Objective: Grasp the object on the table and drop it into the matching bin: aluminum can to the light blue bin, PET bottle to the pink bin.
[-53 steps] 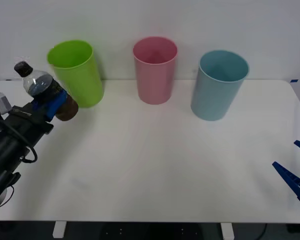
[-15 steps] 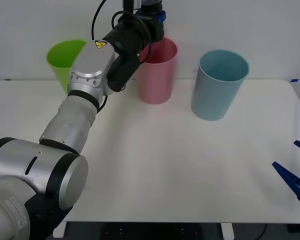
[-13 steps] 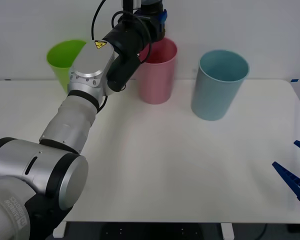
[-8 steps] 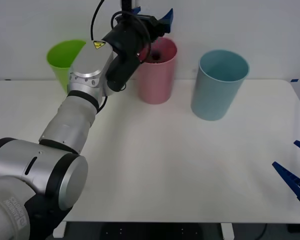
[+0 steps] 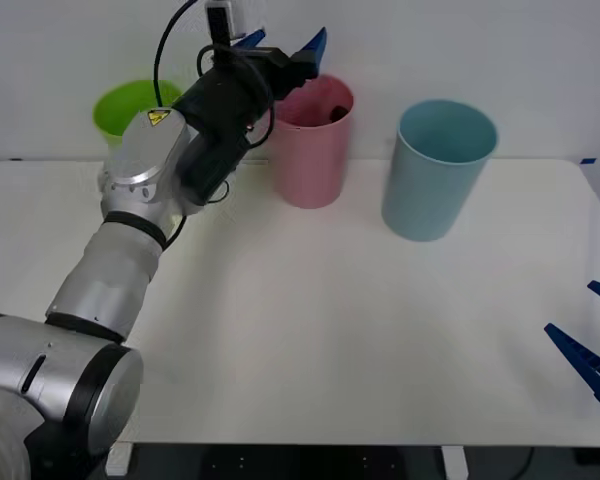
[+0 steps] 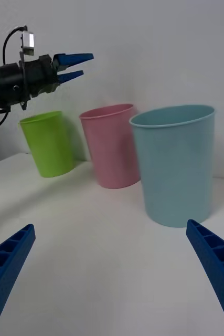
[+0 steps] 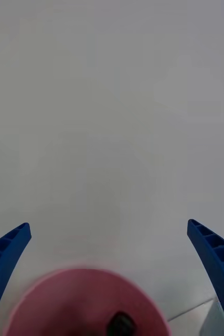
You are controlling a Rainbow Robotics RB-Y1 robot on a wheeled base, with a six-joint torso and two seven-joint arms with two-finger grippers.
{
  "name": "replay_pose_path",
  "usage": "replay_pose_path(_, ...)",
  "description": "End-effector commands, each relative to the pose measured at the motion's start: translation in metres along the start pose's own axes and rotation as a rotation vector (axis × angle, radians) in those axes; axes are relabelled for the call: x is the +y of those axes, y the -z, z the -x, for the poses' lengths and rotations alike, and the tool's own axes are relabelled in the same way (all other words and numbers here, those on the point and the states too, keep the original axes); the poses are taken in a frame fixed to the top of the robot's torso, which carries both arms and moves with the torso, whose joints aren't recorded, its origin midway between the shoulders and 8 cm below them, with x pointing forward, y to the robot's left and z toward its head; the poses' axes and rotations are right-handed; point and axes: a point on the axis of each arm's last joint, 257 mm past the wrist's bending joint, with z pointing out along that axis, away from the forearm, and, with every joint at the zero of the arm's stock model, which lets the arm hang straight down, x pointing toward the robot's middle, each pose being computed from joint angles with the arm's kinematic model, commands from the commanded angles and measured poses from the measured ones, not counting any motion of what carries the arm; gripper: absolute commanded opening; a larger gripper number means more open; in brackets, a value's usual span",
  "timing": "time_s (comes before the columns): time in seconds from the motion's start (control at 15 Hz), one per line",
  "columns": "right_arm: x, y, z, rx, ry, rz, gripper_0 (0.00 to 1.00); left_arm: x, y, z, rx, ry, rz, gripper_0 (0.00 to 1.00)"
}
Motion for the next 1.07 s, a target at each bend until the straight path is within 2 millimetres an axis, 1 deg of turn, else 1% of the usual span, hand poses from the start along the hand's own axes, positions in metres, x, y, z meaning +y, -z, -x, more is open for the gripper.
replay_pose_path(0.07, 0.000, 0.000, 0.000, 0.000, 0.000, 0.000, 1.00, 0.013, 0.029, 0.003, -0.021, 0.028, -0.022, 1.00)
replay_pose_path(0.33, 0.000, 0.000, 0.000, 0.000, 0.000, 0.000, 1.00, 0.031, 0.081, 0.002, -0.020, 0.022, -0.069, 1.00)
replay_pose_path(0.4, 0.000, 0.000, 0.000, 0.000, 0.000, 0.000, 1.00, 0.041, 0.100, 0.004, -0.023, 0.013, -0.073, 1.00)
replay_pose_path(0.47, 0.000, 0.000, 0.000, 0.000, 0.000, 0.000, 1.00, 0.048, 0.113, 0.004, -0.024, 0.010, -0.070, 1.00)
replay_pose_path(0.67, 0.000, 0.000, 0.000, 0.000, 0.000, 0.000, 1.00, 0.072, 0.171, 0.006, -0.040, -0.031, -0.051, 1.00)
replay_pose_path(0.73, 0.000, 0.000, 0.000, 0.000, 0.000, 0.000, 1.00, 0.078, 0.186, 0.006, -0.042, -0.039, -0.045, 1.00)
replay_pose_path(0.8, 0.000, 0.000, 0.000, 0.000, 0.000, 0.000, 1.00, 0.083, 0.208, 0.009, -0.043, -0.057, -0.041, 1.00)
replay_pose_path(0.87, 0.000, 0.000, 0.000, 0.000, 0.000, 0.000, 1.00, 0.085, 0.221, 0.010, -0.041, -0.069, -0.040, 1.00)
replay_pose_path(1.07, 0.000, 0.000, 0.000, 0.000, 0.000, 0.000, 1.00, 0.101, 0.277, 0.016, -0.015, -0.160, -0.019, 1.00)
